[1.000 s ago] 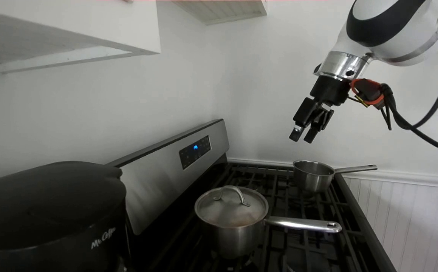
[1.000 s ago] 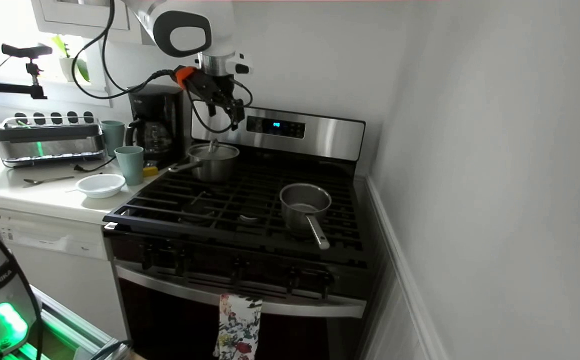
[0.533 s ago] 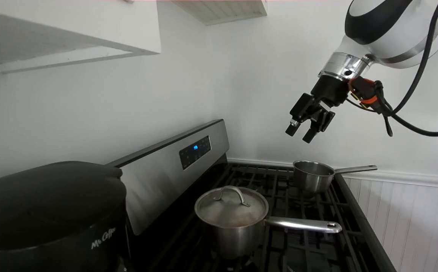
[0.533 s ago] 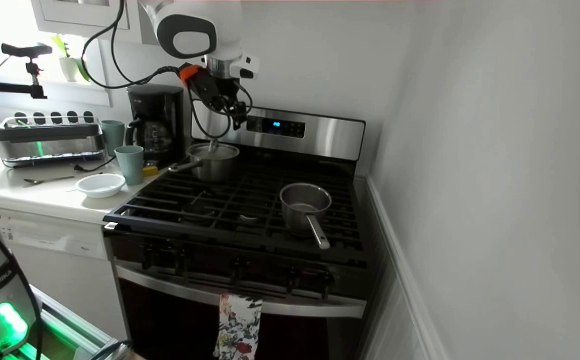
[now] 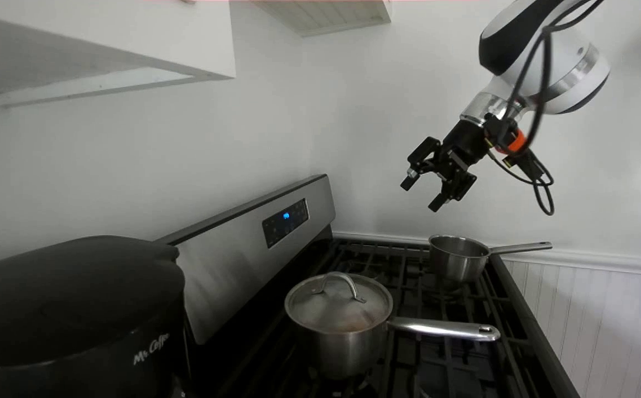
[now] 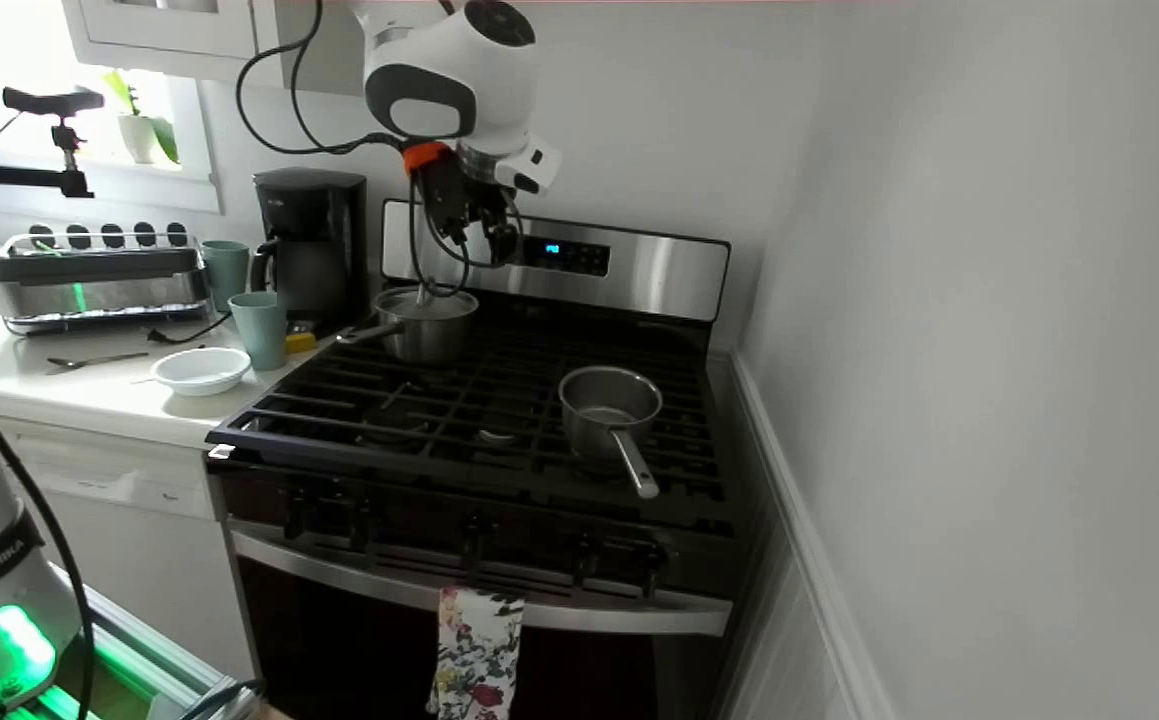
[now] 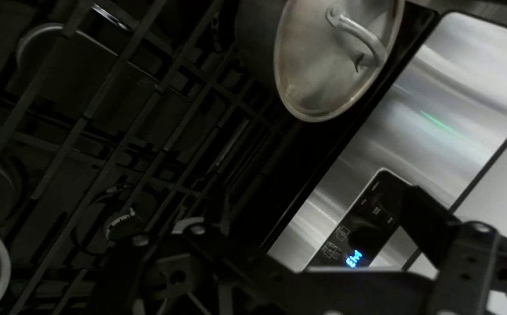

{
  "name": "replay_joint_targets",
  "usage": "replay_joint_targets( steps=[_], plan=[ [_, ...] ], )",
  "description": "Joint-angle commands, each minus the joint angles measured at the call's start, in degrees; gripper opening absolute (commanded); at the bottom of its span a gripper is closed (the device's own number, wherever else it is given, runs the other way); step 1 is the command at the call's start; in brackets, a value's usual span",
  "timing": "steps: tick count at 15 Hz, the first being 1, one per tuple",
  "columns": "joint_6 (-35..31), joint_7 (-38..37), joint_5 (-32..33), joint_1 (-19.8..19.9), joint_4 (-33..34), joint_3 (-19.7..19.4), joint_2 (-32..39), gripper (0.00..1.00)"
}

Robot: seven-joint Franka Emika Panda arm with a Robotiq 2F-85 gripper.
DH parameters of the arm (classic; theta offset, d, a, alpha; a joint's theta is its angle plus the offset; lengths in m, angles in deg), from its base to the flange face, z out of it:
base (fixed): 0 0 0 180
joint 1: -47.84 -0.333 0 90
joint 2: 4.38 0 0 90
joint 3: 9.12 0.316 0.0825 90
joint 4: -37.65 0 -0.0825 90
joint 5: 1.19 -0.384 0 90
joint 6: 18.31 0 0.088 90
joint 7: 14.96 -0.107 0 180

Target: Move the pot with a lid to the left and then press a button on the stove

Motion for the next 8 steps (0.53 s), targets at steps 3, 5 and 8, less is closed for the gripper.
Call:
replay_joint_targets(
  steps=[3, 5, 8],
  plan=[
    [10.56, 0.75, -16.43, 4.95, 18.85, 2.81, 17.03, 1.00],
    [15.00, -0.55, -18.50, 6.94, 25.29, 4.44, 22.78, 1.00],
    [19.64, -3.94, -18.64, 9.33, 33.91, 6.64, 30.10, 1.00]
  ],
)
